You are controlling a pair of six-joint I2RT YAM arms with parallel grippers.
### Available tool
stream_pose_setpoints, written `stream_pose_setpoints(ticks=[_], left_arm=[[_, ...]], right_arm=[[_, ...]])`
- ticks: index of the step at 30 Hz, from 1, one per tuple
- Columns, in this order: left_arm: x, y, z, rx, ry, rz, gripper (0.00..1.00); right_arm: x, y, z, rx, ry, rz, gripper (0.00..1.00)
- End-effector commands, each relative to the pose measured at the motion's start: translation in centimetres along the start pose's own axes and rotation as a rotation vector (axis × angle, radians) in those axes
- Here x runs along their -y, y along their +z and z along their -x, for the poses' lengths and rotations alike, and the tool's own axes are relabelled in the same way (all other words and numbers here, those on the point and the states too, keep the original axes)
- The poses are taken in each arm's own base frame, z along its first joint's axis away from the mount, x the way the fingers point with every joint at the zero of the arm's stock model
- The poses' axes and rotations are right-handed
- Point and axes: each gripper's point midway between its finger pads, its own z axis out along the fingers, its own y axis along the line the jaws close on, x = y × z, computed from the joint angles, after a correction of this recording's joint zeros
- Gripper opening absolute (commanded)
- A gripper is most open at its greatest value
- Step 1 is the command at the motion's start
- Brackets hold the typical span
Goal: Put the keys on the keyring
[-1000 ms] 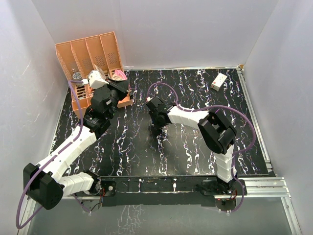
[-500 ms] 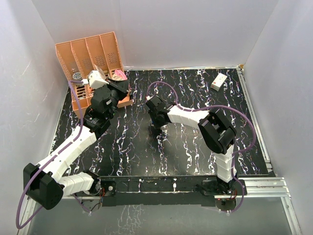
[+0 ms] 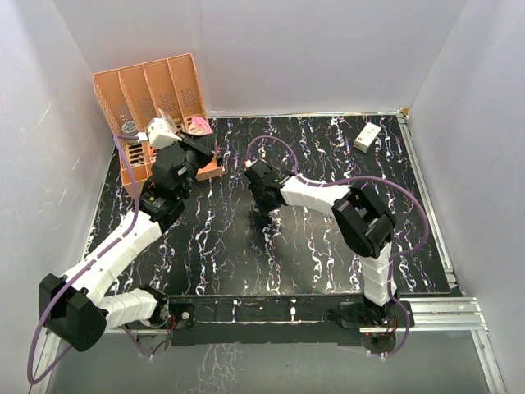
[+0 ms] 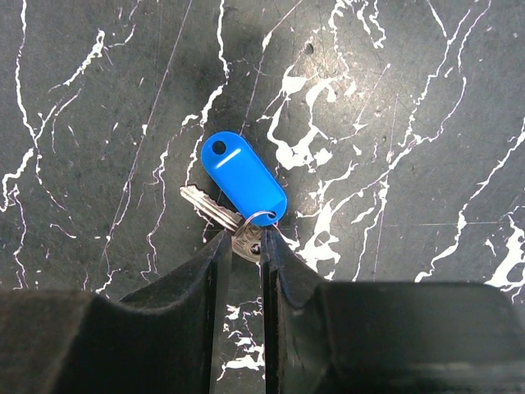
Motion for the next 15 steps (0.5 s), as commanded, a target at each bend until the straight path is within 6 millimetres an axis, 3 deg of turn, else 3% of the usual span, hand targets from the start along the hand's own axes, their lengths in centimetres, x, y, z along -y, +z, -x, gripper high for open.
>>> stream_pose_setpoints(ticks=[1, 15], left_arm=[[0.47, -0.45, 1.26, 0.032, -0.009, -0.013, 0.00], [0.40, -0.54, 1.33, 0.032, -0.009, -0.011, 0.00]], right_arm=[[-0.38, -0.51, 2.87, 0.077, 0.007, -0.005, 0.19], [-0.43, 0.07, 2.66, 0.068, 0.006, -0.007, 0.18]])
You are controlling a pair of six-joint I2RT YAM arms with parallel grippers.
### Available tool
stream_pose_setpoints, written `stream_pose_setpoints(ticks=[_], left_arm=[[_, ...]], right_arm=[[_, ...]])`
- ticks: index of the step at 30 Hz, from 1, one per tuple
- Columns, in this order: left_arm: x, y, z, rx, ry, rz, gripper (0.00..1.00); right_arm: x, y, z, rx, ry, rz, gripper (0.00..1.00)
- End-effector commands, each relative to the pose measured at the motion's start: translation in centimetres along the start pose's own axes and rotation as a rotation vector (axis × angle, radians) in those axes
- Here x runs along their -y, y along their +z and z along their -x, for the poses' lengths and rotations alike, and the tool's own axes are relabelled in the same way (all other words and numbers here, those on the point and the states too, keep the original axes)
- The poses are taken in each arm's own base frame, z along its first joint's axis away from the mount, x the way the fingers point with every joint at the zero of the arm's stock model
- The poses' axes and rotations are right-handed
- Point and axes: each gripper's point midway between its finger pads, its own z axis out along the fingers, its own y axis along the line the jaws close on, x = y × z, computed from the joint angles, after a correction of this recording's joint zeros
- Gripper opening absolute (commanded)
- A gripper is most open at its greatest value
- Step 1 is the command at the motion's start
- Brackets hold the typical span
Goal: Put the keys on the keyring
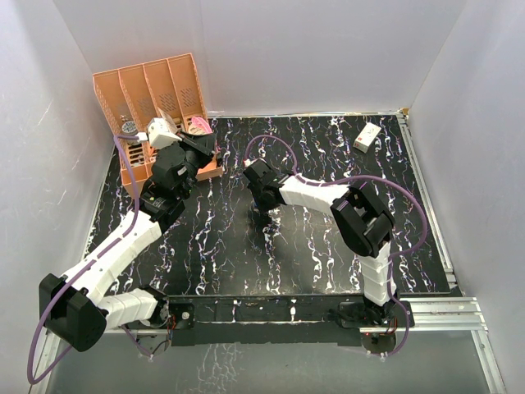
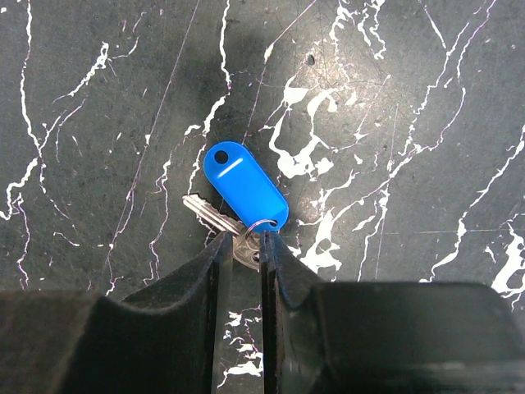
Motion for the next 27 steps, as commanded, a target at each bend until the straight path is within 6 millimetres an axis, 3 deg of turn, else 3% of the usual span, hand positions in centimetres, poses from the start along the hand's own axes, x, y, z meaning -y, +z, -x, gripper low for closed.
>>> stream_pose_setpoints(ticks=[1, 15, 21, 27], left_arm=[[0.4, -0.6, 1.3, 0.032, -0.009, -0.012, 0.00], [0.4, -0.6, 1.3, 0.030, -0.010, -0.013, 0.00], [0.6, -0.5, 1.2, 0.027, -0.009, -0.018, 0.00], [0.7, -0.4, 1.2, 0.026, -0.011, -0.020, 0.00]], right_arm=[[-0.4, -0.1, 2.2, 0.060, 0.004, -0.004, 0.18], [-0.2, 0.0, 2.2, 0.064, 0.011, -0.016, 0.11], [0.2, -0.7, 2.7, 0.091, 0.013, -0.034, 0.01], [0.7, -1.8, 3.6, 0.128, 0.003, -0.049, 0.00]])
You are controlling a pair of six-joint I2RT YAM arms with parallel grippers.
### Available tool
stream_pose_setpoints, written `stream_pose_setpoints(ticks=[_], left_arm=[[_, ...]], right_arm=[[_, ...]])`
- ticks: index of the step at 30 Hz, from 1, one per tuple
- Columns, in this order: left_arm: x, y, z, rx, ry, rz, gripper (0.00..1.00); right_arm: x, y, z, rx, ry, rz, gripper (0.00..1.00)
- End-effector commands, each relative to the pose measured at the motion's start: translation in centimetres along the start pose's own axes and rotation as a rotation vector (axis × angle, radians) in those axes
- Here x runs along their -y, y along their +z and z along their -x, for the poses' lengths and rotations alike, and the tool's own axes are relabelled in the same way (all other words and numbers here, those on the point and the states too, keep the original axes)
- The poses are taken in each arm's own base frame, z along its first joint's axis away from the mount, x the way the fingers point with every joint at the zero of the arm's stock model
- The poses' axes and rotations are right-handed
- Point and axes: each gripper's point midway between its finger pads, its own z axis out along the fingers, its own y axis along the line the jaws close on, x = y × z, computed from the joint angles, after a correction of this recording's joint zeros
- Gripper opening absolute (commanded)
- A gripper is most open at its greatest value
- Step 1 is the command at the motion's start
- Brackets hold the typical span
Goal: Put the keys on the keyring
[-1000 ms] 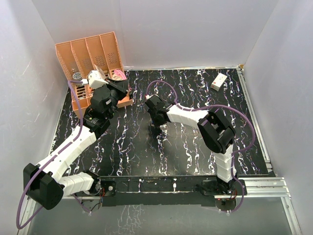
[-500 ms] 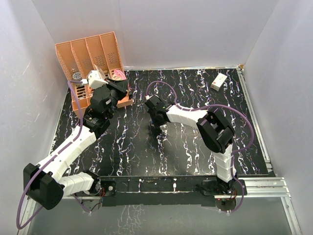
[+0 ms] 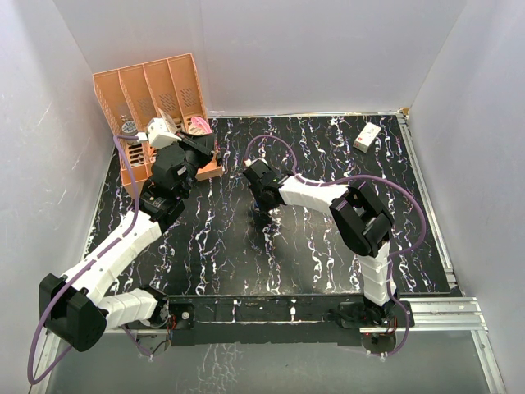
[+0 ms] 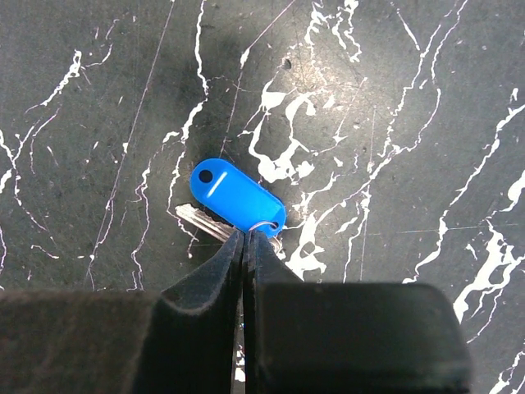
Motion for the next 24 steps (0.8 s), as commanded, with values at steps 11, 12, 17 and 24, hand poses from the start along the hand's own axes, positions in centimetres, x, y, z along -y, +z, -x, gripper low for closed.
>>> stream_pose_setpoints(ticks=[11, 12, 17, 24], left_arm=[[1.0, -0.3, 1.4, 0.031, -0.004, -0.026, 0.00], [1.1, -0.3, 1.4, 0.032, -0.003, -0.028, 0.00], [1.3, -0.1, 1.3, 0.030, -0.004, -0.037, 0.00], [2.2, 0.4, 0.6, 0.011, -0.024, -0.089, 0.00]], right_arm=[[-1.1, -10.7, 9.2, 0.373, 0.056, 0.301, 0.00], [-0.9, -11.7, 9.7, 0.404, 0.069, 0.350, 0.00], [-0.1, -14.9, 10.6, 0.498, 0.087, 0.573, 0.00], [-0.8, -18.3, 10.7, 0.578, 0.052, 0.837, 0.00]])
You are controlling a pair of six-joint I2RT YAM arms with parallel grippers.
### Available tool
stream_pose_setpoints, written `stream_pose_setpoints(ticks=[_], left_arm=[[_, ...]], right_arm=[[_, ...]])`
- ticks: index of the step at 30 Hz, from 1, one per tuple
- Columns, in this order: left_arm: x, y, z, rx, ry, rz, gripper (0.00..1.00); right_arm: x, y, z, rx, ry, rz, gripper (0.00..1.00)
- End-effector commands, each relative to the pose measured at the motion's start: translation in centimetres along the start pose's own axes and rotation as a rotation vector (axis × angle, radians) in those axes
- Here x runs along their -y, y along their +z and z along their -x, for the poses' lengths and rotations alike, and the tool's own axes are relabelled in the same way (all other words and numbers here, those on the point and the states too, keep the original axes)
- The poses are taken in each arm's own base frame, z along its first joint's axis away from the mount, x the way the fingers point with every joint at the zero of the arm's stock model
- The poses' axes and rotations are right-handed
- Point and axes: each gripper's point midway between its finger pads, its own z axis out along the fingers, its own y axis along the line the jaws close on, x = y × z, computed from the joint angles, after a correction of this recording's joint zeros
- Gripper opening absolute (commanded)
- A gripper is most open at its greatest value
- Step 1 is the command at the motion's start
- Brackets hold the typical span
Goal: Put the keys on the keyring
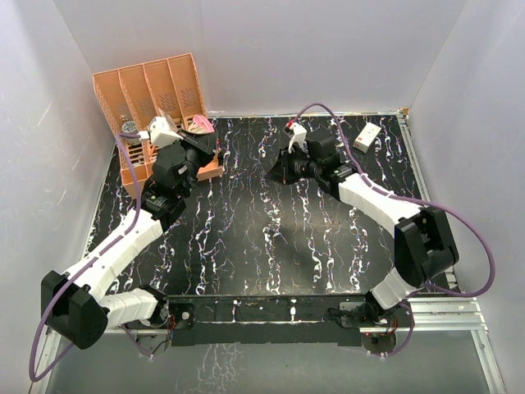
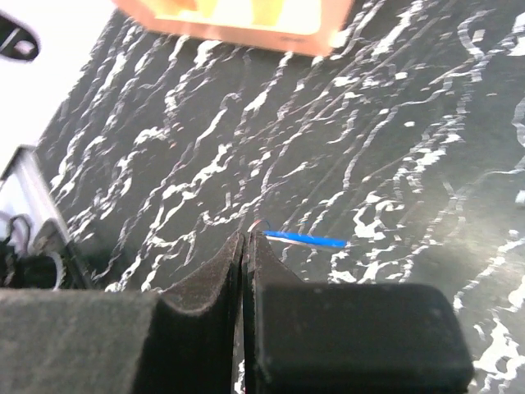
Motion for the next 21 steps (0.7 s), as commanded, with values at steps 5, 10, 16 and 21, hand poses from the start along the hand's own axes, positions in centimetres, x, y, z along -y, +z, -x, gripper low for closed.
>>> stream_pose_setpoints(ticks=[5, 10, 16, 21], left_arm=[[2.9, 0.4, 1.1, 0.024, -0.021, -0.104, 0.00], [3.5, 0.9, 0.9, 0.016, -0.035, -0.130, 0.00], [4.4, 1.5, 0.7, 0.008, -0.062, -0.160, 0.00], [5.3, 1.9, 0.9, 0.014, -0.078, -0.187, 0.00]], right_arm=[[-6.2, -2.6, 2.7, 0.121, -0.053, 0.412, 0.00], [-7.3, -3.5, 3.4, 0.149, -0.036, 0.496, 0.00], [-8.1, -4.0, 4.4, 0.184, -0.004, 0.559, 0.00], [-8.9, -4.3, 5.1, 0.205, 0.013, 0.605, 0.00]])
